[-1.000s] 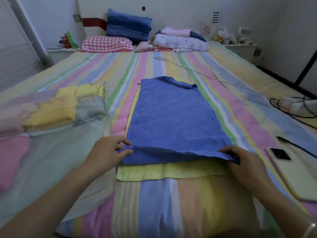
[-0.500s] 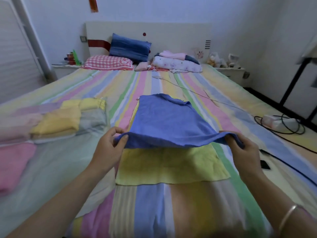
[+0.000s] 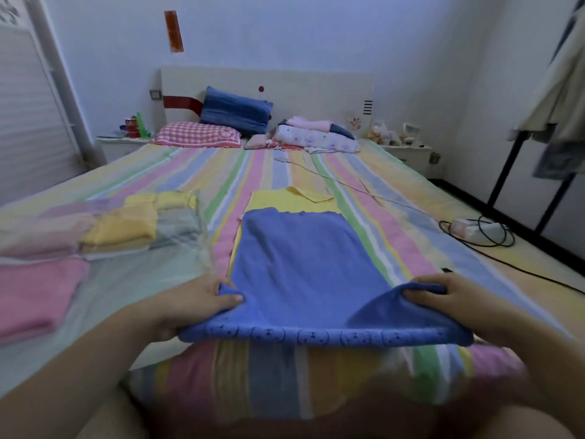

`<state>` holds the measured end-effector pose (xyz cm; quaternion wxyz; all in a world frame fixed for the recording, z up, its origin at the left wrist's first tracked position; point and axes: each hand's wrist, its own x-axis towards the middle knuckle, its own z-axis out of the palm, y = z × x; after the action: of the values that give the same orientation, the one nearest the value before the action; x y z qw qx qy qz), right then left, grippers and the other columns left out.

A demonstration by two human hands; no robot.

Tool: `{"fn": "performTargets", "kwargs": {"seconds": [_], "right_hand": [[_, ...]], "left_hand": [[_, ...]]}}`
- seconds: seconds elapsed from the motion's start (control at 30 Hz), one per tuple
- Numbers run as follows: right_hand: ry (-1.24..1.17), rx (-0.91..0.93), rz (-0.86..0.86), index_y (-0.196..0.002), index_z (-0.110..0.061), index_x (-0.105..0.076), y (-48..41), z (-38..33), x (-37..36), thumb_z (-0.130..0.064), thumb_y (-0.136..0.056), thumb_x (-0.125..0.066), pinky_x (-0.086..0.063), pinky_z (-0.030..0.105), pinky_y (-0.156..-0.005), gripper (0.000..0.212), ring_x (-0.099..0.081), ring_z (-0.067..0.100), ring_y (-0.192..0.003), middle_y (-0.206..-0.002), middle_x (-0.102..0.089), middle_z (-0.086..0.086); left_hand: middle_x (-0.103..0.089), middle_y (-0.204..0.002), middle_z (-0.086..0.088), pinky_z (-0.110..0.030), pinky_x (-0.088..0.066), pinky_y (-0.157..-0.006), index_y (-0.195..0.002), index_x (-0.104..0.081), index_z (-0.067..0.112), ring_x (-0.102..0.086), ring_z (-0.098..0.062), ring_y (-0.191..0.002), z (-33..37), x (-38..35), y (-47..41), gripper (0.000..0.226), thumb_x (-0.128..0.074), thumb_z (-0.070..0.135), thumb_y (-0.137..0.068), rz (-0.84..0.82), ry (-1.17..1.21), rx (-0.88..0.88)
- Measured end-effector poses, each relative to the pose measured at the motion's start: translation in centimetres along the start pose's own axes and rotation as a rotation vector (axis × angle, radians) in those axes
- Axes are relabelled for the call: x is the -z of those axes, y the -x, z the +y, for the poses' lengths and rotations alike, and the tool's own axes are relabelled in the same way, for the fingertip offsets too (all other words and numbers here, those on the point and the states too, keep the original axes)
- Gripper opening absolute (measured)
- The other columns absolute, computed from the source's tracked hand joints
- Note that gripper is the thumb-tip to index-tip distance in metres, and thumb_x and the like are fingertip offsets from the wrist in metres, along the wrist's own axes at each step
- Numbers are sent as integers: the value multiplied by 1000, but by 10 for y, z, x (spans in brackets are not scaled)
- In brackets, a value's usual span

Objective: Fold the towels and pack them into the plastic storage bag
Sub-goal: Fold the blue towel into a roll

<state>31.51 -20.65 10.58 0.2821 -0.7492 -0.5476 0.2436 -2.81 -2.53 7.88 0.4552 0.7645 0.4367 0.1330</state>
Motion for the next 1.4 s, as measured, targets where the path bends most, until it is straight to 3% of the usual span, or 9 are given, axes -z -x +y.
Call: {"fn": "performTargets", "kwargs": {"seconds": [0.13, 0.23, 0.37, 0.43, 0.63, 0.73, 0.93, 1.17, 1.4], "right_hand": [[-113, -131, -368, -90, -16, -76, 27, -10, 8, -25, -87, -66, -51, 23, -63, 14, -64, 14, -69, -83, -73, 8], [-74, -156, -425, -93, -14, -75, 28, -9, 11, -27, -86, -67, -53, 32, -71, 17, -64, 21, -76, -91, -73, 15], [5, -111, -69, -95, -25, -74, -6, 6, 6, -33, -89, -65, -55, 37, -84, 13, -70, 16, -85, -90, -75, -3], [-117, -123, 63, -93, -24, -72, -30, 14, 1, -32, -92, -61, -55, 40, -79, 14, -68, 19, -84, -92, -73, 0], [-277, -152, 290, -92, -14, -68, -115, 38, -22, -26, -97, -55, -52, 37, -67, 19, -65, 28, -76, -87, -69, 11], [-255, -171, 363, -87, -7, -68, -171, 54, -29, -29, -96, -56, -47, 38, -62, 26, -63, 41, -77, -83, -66, 24], [-163, -151, 425, -83, -11, -68, -283, 78, -30, -30, -96, -56, -52, 47, -69, 26, -62, 36, -75, -79, -67, 17], [-27, -145, 443, -85, -6, -68, -392, 92, -27, -29, -94, -57, -47, 37, -65, 27, -61, 33, -80, -81, -67, 15], [274, -236, 231, -82, -30, -63, -431, 114, -42, -42, -86, -62, -46, 32, -61, 13, -58, 17, -74, -81, -64, -6]], "left_hand": [[-59, -67, 0, -25, -42, -59, -93, -62, 2, -53, -10, -60, 12, -5, 32, 23, -60, 25, -95, -371, 4, 123], [-58, -58, 8, -20, -43, -52, -91, -60, 11, -52, -5, -52, 21, -9, 39, 13, -57, 22, -97, -394, -42, 163], [-62, -61, 4, -18, -39, -50, -70, -61, 12, -54, -6, -51, 20, -10, 9, 28, -58, 24, -95, -95, -16, 89], [-60, -63, 1, -17, -39, -49, -71, -58, 11, -54, -10, -55, 11, -6, -21, 27, -57, 23, -96, 149, -25, 74], [-58, -81, -14, -48, -53, -72, -83, -58, 8, -58, -27, -71, -16, 7, -115, 25, -60, 31, -91, 376, 91, 65], [-67, -91, -25, -51, -53, -77, -95, -65, -1, -66, -37, -81, -20, 11, -161, 31, -62, 30, -91, 498, 54, 60], [-66, -92, -28, -48, -52, -68, -97, -67, 1, -64, -41, -81, -28, 39, -270, 29, -63, 30, -91, 566, -41, 34], [-65, -86, -22, -45, -49, -69, -89, -64, -2, -62, -38, -80, -37, 62, -378, 27, -63, 25, -91, 578, -131, 42], [-66, -77, -9, -40, -50, -68, -78, -64, 12, -63, -26, -74, -78, 57, -408, 16, -65, 23, -89, 419, -233, 125]]}}
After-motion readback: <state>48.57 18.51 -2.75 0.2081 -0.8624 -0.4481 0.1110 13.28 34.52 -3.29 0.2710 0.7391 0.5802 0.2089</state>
